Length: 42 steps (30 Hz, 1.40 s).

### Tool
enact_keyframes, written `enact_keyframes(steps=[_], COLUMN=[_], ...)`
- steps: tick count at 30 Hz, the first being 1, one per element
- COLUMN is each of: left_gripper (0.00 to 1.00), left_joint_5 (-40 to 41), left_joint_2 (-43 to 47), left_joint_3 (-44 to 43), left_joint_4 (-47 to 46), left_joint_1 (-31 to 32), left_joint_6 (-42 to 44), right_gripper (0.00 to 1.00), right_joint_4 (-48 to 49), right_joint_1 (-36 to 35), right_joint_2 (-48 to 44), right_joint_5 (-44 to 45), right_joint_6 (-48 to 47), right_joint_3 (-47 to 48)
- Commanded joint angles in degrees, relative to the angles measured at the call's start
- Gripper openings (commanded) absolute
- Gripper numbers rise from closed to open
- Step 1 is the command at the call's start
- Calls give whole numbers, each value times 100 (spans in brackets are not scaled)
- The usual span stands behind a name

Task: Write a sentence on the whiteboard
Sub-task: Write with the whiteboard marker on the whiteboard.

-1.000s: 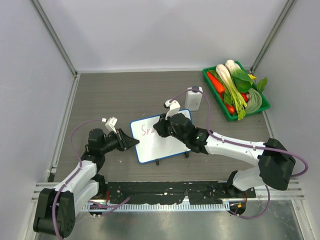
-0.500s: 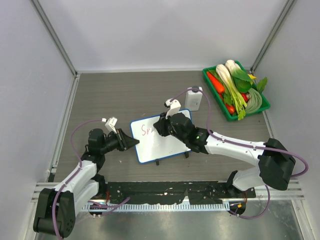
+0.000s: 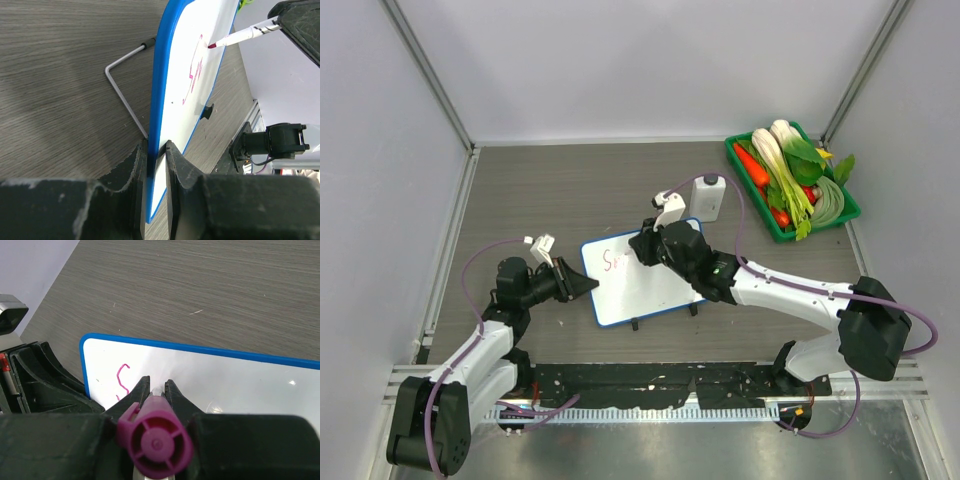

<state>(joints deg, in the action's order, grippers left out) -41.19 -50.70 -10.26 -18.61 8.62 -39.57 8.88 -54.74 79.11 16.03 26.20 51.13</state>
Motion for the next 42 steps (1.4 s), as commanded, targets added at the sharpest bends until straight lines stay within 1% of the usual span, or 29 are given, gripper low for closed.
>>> enact_keyframes(steps=[1,6,8,16,21,30,42], left_gripper=[0,0,0,0,0,0,0], left_joint_5=[76,85,85,85,94,94,120], left_joint_2=[69,78,69,104,95,78,148], left_joint_3=[-2,-2,-2,7,-2,-2,15], left_joint_4=[-143,-143,-143,-125,-134,-125,-108], left_joint_1=[-1,8,8,-1,8,-1,-1], left_joint_6=[99,99,99,99,99,99,99], right_gripper=[1,1,1,1,2,1,1], right_joint_4=[105,105,236,184,175,61,157], right_joint_1=[25,25,25,25,25,25,25], right_joint_2=[-62,-106,-168,-107,8,-71,52], right_joint_5=[129,-12,-214,-443,-426,-329,-329], right_joint_6=[-35,-62,-44,-88,-45,-150,-124], right_joint_3=[178,2,-59,-7,-25,28,-42])
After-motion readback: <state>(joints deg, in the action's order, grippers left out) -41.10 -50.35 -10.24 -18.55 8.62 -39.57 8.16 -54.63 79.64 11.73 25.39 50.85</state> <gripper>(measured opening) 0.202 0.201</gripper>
